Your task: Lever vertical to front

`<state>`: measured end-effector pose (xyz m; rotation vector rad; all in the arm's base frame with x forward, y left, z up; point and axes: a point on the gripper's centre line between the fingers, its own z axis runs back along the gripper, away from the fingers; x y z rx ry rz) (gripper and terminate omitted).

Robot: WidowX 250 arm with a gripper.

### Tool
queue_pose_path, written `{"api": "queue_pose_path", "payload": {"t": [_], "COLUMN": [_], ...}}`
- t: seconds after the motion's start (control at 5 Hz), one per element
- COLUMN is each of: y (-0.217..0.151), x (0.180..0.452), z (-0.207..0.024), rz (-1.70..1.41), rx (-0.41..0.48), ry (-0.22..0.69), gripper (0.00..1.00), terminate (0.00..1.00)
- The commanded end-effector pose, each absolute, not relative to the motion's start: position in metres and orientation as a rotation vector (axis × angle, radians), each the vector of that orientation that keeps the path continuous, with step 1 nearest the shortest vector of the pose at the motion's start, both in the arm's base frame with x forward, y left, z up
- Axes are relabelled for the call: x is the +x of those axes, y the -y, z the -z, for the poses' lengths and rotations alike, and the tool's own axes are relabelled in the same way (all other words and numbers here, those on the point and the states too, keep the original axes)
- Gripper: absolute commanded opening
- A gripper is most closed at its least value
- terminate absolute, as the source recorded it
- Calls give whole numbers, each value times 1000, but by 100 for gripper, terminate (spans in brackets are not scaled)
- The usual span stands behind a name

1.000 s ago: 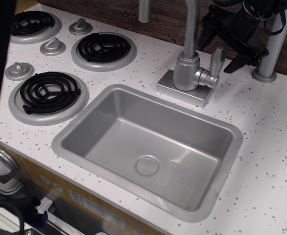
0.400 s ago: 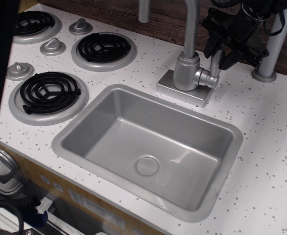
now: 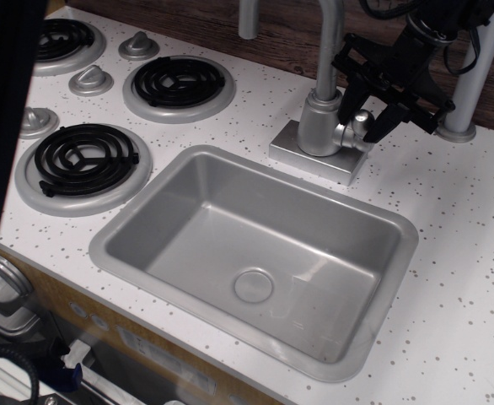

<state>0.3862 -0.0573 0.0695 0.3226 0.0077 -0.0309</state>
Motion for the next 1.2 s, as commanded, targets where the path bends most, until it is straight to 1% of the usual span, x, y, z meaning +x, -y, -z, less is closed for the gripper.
{"api": "queue_pose_path", "payload": {"t": [0.0, 0.2, 0.4, 0.6, 1.0], "y": [48, 47, 47, 50, 52], "x": [379, 378, 377, 372, 351], "z": [-64, -55, -51, -61, -82], "rz": [3, 3, 1, -7, -50], "rx": [244, 210, 199, 222, 257], "ry": [-24, -21, -8, -3, 32], "gripper": [0, 0, 0, 100, 100], "terminate": [0, 0, 0, 0, 0]}}
